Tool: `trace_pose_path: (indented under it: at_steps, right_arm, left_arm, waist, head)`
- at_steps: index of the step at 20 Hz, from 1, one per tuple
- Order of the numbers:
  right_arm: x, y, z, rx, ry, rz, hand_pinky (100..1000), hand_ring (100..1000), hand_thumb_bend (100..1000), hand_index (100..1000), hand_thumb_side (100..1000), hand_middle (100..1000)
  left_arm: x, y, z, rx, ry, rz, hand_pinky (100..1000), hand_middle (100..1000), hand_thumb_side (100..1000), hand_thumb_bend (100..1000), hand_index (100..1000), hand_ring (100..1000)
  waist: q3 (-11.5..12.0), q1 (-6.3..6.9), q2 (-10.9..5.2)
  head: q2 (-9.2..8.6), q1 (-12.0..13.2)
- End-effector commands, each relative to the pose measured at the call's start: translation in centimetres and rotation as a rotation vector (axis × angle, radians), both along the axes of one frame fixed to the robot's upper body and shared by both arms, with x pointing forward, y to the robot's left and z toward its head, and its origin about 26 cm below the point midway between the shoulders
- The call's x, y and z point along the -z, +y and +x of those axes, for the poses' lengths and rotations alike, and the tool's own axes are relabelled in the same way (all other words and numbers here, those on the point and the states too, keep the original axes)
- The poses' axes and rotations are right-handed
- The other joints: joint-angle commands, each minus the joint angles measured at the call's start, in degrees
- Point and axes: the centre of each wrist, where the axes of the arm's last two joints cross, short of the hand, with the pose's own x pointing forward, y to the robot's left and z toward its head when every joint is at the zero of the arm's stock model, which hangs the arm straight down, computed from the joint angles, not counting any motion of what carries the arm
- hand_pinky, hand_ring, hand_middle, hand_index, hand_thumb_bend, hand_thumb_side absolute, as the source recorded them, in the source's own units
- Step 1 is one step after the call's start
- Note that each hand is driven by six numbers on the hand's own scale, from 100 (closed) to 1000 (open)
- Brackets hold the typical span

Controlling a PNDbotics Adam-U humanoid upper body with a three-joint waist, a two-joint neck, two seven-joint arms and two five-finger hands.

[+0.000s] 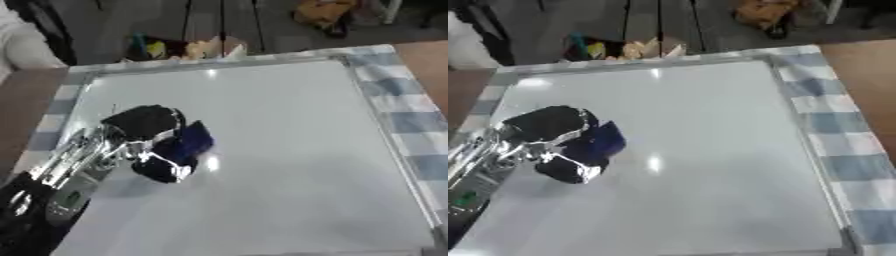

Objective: Wipe the whiteboard clean with a brush.

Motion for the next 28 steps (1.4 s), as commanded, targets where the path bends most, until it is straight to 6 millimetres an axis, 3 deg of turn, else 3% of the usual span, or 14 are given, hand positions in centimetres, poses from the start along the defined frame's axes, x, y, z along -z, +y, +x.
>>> trace_pose_path:
  at_steps: [1, 13, 21, 28]
  right_arm:
    - [-0.7, 0.2, 0.0, -0.007, -0.028, -0.025, 765, 809, 100, 858, 978, 726]
    - [-0.8, 0.7, 0.3, -0.026, -0.055, -0.028, 764, 808, 100, 857, 977, 726]
    - [-0.5, 1.0, 0.4, -0.034, -0.068, -0.032, 764, 807, 100, 857, 977, 726]
    - [-0.3, 1.3, 0.4, -0.031, -0.066, -0.033, 765, 808, 100, 856, 977, 725]
  left_arm:
    - [-1.6, 1.9, 0.2, -0.054, -0.043, -0.017, 532, 453, 465, 100, 305, 553]
    - [-4.1, 6.4, 2.2, -0.191, -0.044, -0.13, 520, 432, 491, 100, 291, 530]
    - [-5.4, 9.0, 3.7, -0.281, -0.006, -0.231, 505, 423, 501, 100, 283, 519]
    - [-5.4, 10.7, 5.1, -0.385, -0.014, -0.254, 497, 419, 500, 100, 281, 515]
  waist:
    - [-0.33, -0.38, -0.61]
    - [-2.15, -0.55, 0.57]
    - [-3.1, -0.83, 1.26]
    - [-3.28, -1.05, 1.49]
  head:
    - [-1.19, 0.37]
    - [-1.94, 1.12]
    - [-0.67, 5.1]
    - [-1.34, 5.91]
